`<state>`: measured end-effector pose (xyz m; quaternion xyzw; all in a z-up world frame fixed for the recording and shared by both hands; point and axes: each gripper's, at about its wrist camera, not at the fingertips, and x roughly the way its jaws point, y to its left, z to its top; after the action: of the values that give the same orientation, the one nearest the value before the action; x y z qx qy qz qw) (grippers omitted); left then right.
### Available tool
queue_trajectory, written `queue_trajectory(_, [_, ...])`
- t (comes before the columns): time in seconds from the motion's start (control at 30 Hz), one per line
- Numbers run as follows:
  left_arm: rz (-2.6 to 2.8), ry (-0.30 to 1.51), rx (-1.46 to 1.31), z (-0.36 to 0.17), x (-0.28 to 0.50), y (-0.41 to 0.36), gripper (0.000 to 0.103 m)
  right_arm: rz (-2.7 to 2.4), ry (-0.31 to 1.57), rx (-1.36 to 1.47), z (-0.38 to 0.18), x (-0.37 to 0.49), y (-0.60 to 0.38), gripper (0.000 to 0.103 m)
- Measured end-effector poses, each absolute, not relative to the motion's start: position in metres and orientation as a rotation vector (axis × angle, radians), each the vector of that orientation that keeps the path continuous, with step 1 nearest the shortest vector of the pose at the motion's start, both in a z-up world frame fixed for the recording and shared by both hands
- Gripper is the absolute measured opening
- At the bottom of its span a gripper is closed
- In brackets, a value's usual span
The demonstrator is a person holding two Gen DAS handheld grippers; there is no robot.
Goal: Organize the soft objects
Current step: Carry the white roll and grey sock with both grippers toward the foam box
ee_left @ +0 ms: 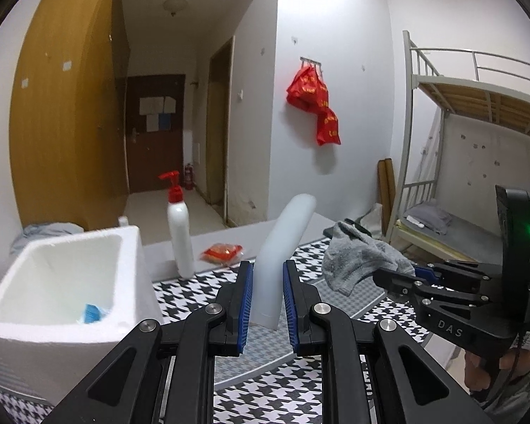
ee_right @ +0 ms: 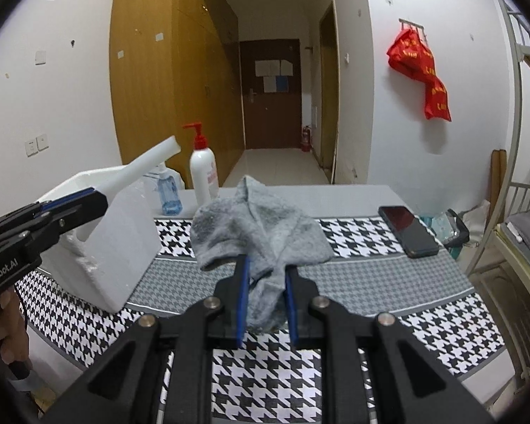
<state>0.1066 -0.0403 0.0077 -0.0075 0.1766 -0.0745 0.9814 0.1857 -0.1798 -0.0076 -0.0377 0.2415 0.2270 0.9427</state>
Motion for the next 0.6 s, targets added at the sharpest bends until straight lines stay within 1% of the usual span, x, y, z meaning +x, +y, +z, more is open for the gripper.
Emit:
queue_trajectory(0.3, [-0.077, 0.312, 0.001, 0.02, 0.088, -0.028, 0.019, 0.511, 0.441, -0.077, 0.005, 0.177, -0.169, 0.022])
queue_trajectory(0.6, [-0.044, 0.279, 0.008, 0.033, 0.071, -0.014, 0.019, 0.532, 0.431, -0.081, 0.014, 0.17, -0.157, 0.022])
